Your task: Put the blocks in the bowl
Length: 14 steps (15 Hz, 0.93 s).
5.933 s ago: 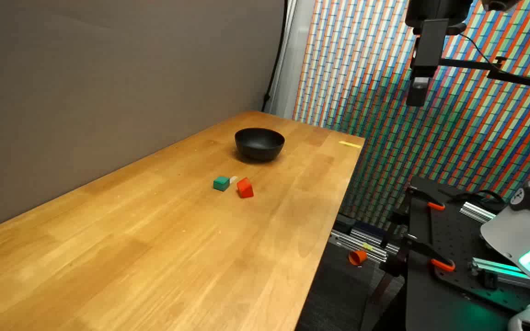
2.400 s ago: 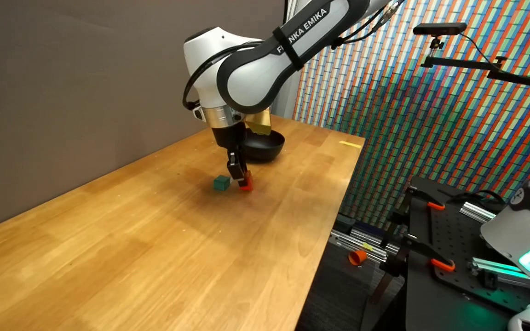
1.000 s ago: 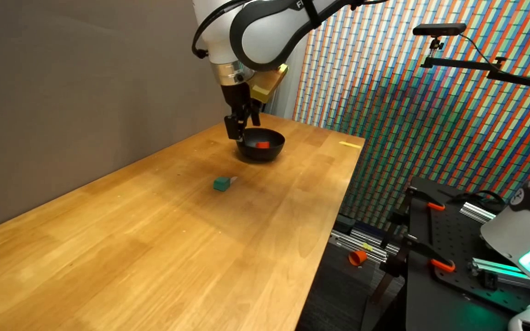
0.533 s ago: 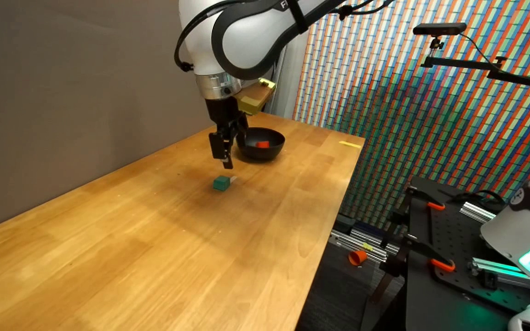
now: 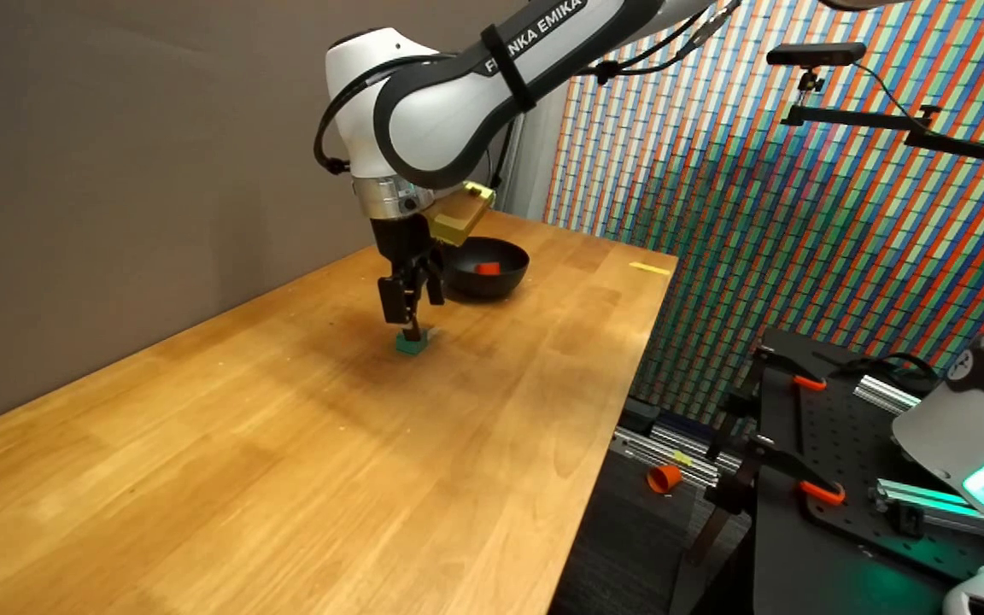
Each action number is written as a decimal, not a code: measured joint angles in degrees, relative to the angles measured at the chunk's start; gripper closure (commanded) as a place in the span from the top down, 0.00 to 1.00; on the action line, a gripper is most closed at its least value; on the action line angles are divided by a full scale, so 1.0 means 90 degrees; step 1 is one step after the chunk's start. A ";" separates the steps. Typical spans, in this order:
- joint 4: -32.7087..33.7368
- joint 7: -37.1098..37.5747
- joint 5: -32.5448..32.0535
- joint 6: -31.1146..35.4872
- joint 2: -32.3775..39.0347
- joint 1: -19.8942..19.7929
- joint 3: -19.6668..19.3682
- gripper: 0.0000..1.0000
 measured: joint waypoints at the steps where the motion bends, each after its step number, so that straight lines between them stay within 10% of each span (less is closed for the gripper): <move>1: 0.0095 -0.0040 0.0000 0.0002 0.0101 -0.0001 0.0000 1.00; 3: 0.0271 -0.0102 0.0000 0.0004 0.0290 -0.0004 0.0000 1.00; 8: 0.0648 -0.0232 0.0000 0.0005 0.0657 -0.0014 -0.0004 0.49; 14: 0.0860 -0.0246 -0.0082 0.0005 0.0735 0.0000 -0.0109 0.15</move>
